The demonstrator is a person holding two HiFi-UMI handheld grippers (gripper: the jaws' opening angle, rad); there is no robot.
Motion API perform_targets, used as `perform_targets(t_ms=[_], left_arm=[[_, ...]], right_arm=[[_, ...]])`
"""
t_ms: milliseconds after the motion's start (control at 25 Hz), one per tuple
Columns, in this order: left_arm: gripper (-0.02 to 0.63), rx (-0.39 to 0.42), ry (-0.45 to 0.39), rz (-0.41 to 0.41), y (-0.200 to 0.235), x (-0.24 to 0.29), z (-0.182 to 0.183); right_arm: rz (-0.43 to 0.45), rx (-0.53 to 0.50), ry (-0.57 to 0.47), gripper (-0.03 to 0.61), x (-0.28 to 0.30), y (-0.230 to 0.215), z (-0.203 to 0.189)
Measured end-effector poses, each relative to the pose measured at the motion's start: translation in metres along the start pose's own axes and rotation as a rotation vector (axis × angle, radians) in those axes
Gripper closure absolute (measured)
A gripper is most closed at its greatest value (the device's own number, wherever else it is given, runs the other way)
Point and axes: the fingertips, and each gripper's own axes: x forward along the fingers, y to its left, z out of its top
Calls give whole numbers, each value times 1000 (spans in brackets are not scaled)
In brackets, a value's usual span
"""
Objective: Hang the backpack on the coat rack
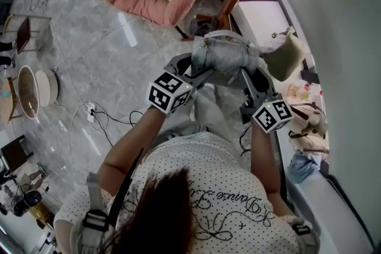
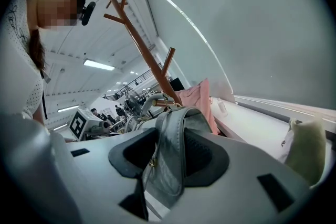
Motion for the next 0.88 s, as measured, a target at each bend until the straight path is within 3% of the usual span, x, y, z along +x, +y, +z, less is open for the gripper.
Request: perform_targets(t_ms=[880], left_arm=[[377, 0, 21, 5, 19, 19, 5]], right_arm=[[-9, 49, 40, 411, 19, -21, -1]])
